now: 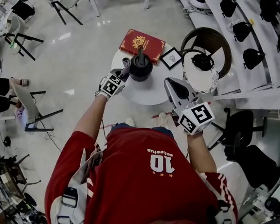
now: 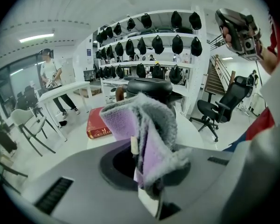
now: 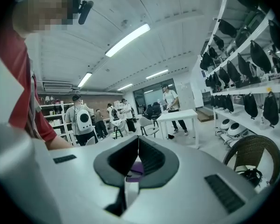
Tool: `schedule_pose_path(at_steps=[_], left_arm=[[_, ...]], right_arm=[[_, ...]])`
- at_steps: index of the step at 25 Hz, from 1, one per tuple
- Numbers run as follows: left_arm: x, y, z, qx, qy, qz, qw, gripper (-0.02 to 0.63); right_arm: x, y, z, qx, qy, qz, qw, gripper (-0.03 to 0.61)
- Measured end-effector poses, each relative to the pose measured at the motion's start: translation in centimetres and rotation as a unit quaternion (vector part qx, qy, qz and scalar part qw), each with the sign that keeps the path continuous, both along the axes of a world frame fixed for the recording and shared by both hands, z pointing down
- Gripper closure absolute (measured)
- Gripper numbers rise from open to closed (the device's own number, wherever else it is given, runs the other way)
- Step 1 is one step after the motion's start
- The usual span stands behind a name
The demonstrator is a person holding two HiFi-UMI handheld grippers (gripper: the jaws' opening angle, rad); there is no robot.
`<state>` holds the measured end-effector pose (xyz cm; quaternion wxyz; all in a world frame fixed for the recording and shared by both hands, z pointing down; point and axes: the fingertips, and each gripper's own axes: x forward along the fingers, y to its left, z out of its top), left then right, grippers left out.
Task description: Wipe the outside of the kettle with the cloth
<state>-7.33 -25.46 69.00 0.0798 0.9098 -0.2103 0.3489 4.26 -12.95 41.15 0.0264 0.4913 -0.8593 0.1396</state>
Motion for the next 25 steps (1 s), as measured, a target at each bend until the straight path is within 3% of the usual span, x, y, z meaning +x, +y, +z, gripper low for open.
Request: schedule_pose_path(at_steps=[11, 25], left_arm=[[1.4, 3.5, 0.1, -0.009, 0.000, -0.039, 0.9992, 0.566], [4.1, 6.3, 0.1, -0.021, 0.034, -0.126, 0.9912, 0.566]], right_arm=[[1.9, 1.1, 0.2, 0.000, -0.010, -0.044, 0.999, 0.561], [4.9, 1.7, 0.2, 0.000, -0.012, -0.087, 0.996, 0.561]])
